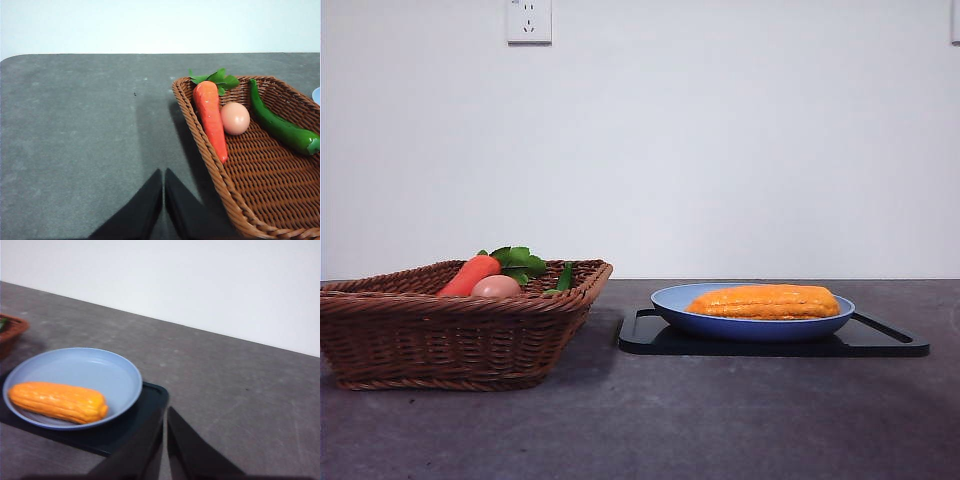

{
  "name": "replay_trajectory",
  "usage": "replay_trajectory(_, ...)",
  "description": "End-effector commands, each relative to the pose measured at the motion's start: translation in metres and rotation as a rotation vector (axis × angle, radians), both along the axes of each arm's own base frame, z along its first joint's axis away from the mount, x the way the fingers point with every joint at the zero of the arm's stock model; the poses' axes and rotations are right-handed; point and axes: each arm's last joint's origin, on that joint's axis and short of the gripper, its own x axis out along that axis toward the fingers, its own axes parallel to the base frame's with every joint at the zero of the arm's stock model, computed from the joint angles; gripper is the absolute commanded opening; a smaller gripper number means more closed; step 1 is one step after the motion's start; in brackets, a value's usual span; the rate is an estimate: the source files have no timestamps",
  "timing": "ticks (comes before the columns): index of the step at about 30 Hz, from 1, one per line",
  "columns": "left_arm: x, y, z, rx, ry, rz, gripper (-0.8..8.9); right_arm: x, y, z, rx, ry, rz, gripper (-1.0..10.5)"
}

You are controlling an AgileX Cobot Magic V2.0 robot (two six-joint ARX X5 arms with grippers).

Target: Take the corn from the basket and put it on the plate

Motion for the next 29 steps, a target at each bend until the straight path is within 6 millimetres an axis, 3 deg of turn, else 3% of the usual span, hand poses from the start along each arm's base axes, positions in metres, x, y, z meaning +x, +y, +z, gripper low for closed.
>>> replay_trajectory(1, 0.001, 0.000, -0.010, -0.005, 0.029, 0.006, 0.07, -0.001, -0.001, -0.007, 0.027, -0.006, -0.031, 0.0)
replay_trajectory(11, 0.001, 0.000, -0.010, -0.005, 0.030, 0.006, 0.07, -0.001, -0.002, -0.041, 0.060, 0.031, -0.085, 0.0)
replay_trajectory(29, 0.001, 0.000, -0.009, -0.004, 0.022, 0.006, 0.07, -0.002, -0.002, -0.046, 0.058, 0.081, -0.081, 0.0)
